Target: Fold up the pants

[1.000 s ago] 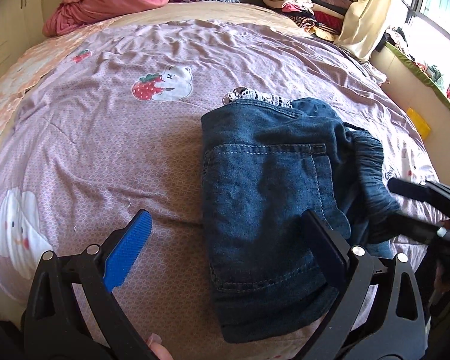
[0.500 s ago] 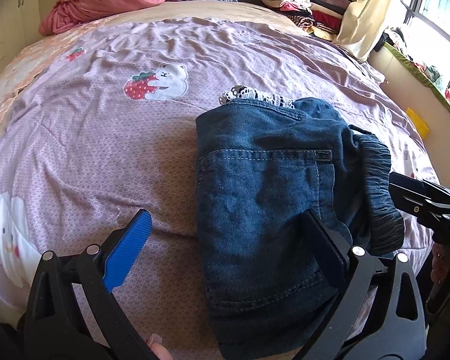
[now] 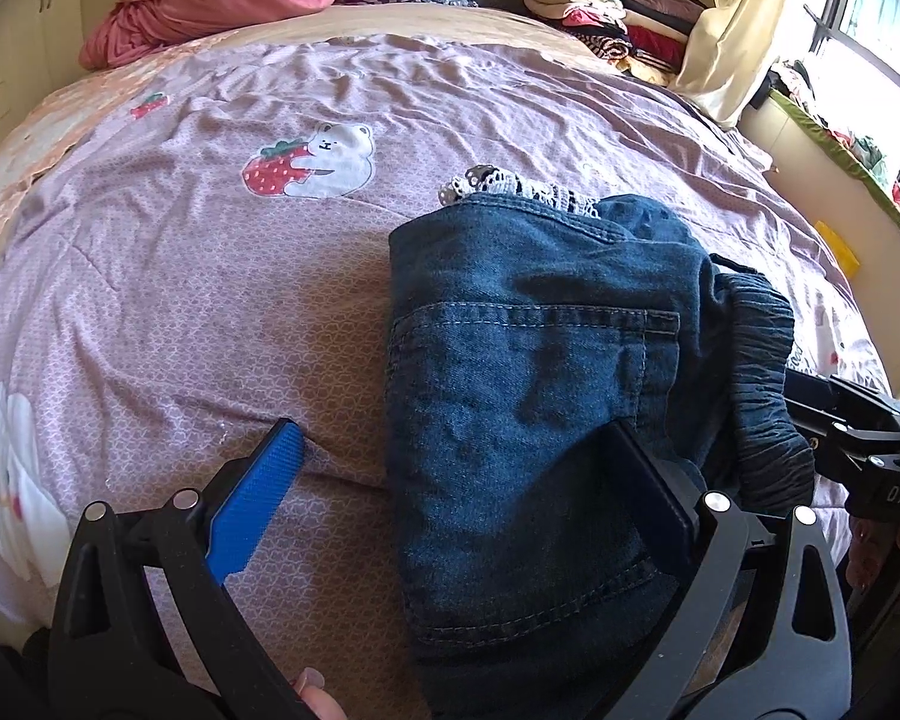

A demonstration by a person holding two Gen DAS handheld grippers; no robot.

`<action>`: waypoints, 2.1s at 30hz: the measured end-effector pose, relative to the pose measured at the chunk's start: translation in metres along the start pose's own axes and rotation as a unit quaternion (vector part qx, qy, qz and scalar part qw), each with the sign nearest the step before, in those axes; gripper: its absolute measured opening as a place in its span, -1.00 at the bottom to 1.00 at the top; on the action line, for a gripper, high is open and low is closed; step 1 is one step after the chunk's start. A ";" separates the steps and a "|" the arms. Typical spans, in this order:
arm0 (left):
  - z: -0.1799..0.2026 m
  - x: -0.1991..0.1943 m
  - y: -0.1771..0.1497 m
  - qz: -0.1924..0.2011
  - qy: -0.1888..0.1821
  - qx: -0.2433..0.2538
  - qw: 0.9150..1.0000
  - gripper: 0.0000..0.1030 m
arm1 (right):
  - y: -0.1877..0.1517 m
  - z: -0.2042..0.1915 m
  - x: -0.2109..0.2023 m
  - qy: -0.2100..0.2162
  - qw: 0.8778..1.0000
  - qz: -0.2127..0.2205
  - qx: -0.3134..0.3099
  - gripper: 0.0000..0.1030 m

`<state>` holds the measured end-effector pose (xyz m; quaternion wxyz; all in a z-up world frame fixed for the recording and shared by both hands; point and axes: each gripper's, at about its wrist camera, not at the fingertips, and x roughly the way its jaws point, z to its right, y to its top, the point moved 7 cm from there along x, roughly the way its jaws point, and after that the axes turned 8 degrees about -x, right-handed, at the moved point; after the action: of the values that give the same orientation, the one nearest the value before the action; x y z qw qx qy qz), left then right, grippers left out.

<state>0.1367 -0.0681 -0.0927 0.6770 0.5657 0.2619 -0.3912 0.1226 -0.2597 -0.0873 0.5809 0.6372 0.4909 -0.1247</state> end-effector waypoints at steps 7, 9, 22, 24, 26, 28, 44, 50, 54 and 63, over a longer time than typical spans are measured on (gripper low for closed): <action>0.004 0.000 0.000 0.000 -0.002 -0.002 1.000 0.81 | 0.001 -0.008 0.007 0.022 1.000 -0.002 -0.002 0.25; 0.006 0.000 0.000 -0.001 -0.004 -0.001 1.000 0.81 | 0.002 -0.010 0.009 0.024 1.000 -0.003 -0.006 0.24; 0.024 0.000 -0.005 -0.008 -0.018 0.012 1.000 0.76 | 0.000 -0.006 0.015 0.054 0.998 -0.006 0.017 0.21; 0.025 0.000 -0.005 -0.010 -0.021 0.012 1.000 0.71 | 0.000 -0.009 0.015 0.059 0.998 -0.006 0.014 0.09; 0.027 0.000 -0.005 -0.011 -0.022 0.013 1.000 0.67 | 0.001 -0.010 0.015 0.059 0.998 -0.005 0.010 0.00; 0.029 0.000 -0.006 -0.012 -0.024 0.012 1.000 0.57 | 0.001 -0.011 0.015 0.062 0.998 -0.004 0.010 -0.06; 0.035 -0.014 -0.001 -0.002 -0.046 0.006 0.999 -0.45 | 0.008 -0.024 0.001 0.059 0.998 0.021 -0.007 -0.42; 0.035 -0.026 0.011 0.012 -0.061 -0.003 0.998 -0.51 | 0.024 -0.036 -0.007 0.056 0.997 0.034 -0.028 -0.45; 0.038 -0.032 0.024 0.024 -0.061 0.000 0.998 -0.51 | 0.043 -0.041 -0.011 0.052 0.997 0.049 -0.043 -0.45; 0.032 -0.038 0.076 0.068 -0.053 -0.007 0.996 -0.51 | 0.101 -0.049 -0.006 0.041 0.993 0.080 -0.077 -0.45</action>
<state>0.1758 -0.0865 -0.0126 0.7190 0.5557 0.1897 -0.3718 0.1770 -0.2051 -0.0061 0.6163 0.6322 0.4695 -0.0134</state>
